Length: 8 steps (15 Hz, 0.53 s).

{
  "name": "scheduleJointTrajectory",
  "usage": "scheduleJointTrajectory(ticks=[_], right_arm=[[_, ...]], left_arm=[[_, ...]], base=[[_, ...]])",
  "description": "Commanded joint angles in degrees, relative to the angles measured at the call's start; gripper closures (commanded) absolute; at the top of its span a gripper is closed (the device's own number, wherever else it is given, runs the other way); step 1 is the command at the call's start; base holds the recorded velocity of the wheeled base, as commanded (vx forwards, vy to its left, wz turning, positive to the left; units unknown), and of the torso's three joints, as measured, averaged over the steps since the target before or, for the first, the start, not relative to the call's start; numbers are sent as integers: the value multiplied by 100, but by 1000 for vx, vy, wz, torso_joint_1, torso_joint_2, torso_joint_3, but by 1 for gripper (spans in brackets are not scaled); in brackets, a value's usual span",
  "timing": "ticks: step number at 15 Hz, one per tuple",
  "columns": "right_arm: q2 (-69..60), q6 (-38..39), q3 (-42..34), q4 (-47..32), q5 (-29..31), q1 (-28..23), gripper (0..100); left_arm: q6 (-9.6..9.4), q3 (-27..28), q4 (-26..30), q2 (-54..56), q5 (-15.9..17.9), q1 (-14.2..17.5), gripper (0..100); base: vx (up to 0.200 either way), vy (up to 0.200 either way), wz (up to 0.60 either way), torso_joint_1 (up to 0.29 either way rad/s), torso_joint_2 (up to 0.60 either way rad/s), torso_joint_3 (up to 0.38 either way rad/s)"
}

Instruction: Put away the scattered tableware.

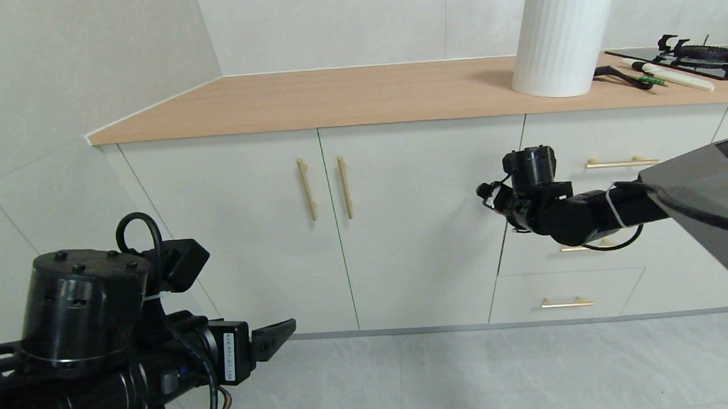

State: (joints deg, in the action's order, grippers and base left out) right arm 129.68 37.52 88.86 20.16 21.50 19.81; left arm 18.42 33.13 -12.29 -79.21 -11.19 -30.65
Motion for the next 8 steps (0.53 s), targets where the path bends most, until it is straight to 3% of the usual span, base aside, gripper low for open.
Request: scheduleJointTrajectory(ticks=[1, 2, 3, 5, 8], right_arm=[[-2342, -421, -1591, 32, -111, 208, 0], [-2342, -421, -1591, 32, -111, 208, 0], [-3678, -773, -2645, 40, -50, 199, 0], [-4645, -1098, -3208, 40, 12, 208, 0], [-7018, -2197, -4518, 32, 144, 208, 0]], left_arm=[[-93, -26, -2, 416, -111, 6, 0], [-93, -26, -2, 416, -111, 6, 0], [-418, -281, 7, 1057, -190, 6, 0], [-647, -545, 33, 1602, -199, 59, 0], [-1130, -1397, 148, 3369, -349, 103, 0]], base=[[0, 0, 0, 0, 0, 0], [0, 0, 0, 0, 0, 0], [0, 0, 0, 0, 0, 0], [0, 0, 0, 0, 0, 0], [0, 0, 0, 0, 0, 0]])
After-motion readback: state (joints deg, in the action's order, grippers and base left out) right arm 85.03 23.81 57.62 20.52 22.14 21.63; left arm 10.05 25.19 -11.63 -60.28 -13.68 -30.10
